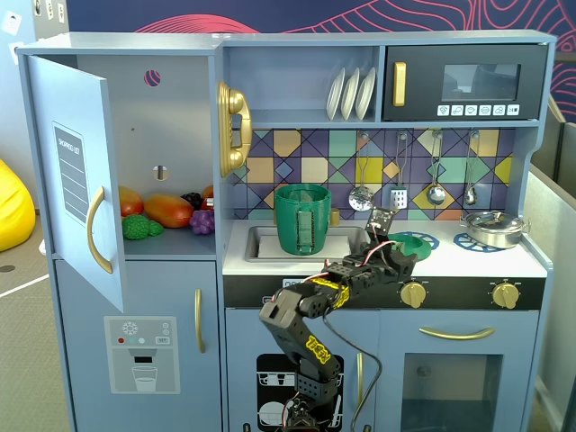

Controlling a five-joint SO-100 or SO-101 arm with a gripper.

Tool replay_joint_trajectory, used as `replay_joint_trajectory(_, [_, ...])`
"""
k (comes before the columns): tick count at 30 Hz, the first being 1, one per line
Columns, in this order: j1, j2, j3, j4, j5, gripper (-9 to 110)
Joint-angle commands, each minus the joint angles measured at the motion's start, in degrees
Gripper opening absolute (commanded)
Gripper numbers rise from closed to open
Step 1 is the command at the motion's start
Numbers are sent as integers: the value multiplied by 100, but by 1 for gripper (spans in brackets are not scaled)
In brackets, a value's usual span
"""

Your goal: Pick up the lid from the counter and put it on the green recipient

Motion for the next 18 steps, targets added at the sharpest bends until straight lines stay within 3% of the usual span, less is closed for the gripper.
replay_joint_trajectory(1, [-167,-378,-879,-237,-18,48])
replay_joint_trajectory(13, [-308,-1274,-1617,-272,-176,44])
replay_joint_trajectory(18, [-360,-1468,-1740,-272,-255,35])
